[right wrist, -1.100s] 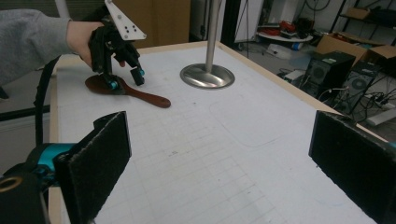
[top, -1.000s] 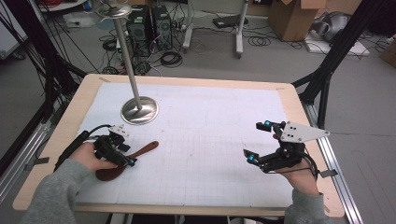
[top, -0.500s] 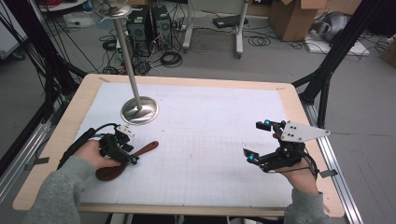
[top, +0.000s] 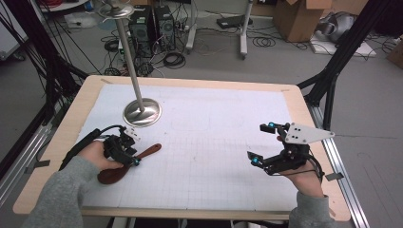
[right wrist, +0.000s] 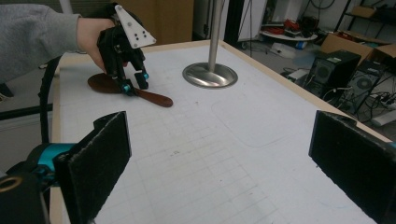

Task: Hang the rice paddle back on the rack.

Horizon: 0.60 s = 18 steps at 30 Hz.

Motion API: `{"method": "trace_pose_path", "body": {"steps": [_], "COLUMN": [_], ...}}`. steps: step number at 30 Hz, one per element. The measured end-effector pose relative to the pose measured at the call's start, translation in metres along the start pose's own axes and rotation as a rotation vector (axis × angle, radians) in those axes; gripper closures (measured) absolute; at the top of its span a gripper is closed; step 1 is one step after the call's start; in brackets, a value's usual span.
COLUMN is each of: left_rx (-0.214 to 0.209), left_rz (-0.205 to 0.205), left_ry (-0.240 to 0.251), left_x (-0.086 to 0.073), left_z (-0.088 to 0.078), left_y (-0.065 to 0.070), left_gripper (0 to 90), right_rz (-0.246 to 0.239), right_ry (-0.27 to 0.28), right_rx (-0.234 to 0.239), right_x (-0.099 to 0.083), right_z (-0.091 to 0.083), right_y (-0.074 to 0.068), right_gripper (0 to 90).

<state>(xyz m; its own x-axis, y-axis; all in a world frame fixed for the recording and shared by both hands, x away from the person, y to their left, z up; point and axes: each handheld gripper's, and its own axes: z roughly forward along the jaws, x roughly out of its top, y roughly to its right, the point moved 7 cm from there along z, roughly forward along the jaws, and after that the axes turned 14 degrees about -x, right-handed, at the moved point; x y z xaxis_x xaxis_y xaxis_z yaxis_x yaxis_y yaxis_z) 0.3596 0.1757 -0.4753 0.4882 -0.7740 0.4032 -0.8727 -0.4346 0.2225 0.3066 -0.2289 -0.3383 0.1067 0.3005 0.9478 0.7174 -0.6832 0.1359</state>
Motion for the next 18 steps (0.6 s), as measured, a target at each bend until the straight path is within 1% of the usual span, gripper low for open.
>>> {"method": "trace_pose_path", "body": {"steps": [4, 6, 7, 8, 9, 10, 11, 12, 13, 15, 18], "left_rx": [-0.004, -0.003, -0.006, -0.005, -0.011, -0.013, -0.015, -0.018, -0.021, -0.02, -0.022], "left_rz": [0.002, 0.01, 0.002, 0.008, -0.002, 0.003, -0.001, -0.016, -0.013, -0.017, -0.011], "left_ry": [-0.015, -0.021, -0.016, -0.023, -0.013, -0.026, -0.028, -0.019, -0.028, -0.02, -0.031], "left_x": [0.0007, 0.0006, 0.0008, 0.0007, 0.0013, 0.0013, 0.0019, 0.0026, 0.0023, 0.003, 0.0029], "left_z": [0.0001, -0.0001, 0.0004, 0.0, 0.0009, 0.0003, 0.0007, 0.0015, 0.0009, 0.0013, 0.0009], "left_y": [0.001, 0.0007, 0.0013, 0.0009, 0.0025, 0.0019, 0.0019, 0.0023, 0.0016, 0.0014, 0.0022], "left_gripper": [62.7, 63.9, 64.0, 64.4, 65.3, 66.5, 66.9, 67.3, 67.9, 69.8, 72.4], "right_rz": [0.005, 0.004, 0.005, 0.006, 0.003, 0.009, 0.003, 0.002, 0.002, -0.002, 0.002], "right_ry": [0.004, 0.005, 0.004, 0.005, 0.004, 0.005, 0.007, 0.004, 0.003, 0.0, 0.002], "right_rx": [0.0, 0.001, 0.002, 0.001, 0.003, 0.015, 0.022, 0.026, 0.029, 0.03, 0.027], "right_x": [0.0002, 0.0002, 0.0002, 0.0003, 0.0004, 0.0007, 0.0008, 0.0008, 0.0008, 0.0004, 0.0005], "right_z": [-0.0009, -0.0012, -0.0012, -0.001, -0.0009, -0.0007, -0.0003, -0.0001, 0.0005, 0.0007, -0.0002], "right_y": [0.0006, 0.0006, 0.0005, 0.0005, 0.0005, -0.0013, -0.0022, -0.0032, -0.0038, -0.0036, -0.0024], "right_gripper": [4.3, 4.3, 4.3, 4.3, 4.3, 4.3, 4.3, 4.3, 4.3, 4.3, 4.3]}}
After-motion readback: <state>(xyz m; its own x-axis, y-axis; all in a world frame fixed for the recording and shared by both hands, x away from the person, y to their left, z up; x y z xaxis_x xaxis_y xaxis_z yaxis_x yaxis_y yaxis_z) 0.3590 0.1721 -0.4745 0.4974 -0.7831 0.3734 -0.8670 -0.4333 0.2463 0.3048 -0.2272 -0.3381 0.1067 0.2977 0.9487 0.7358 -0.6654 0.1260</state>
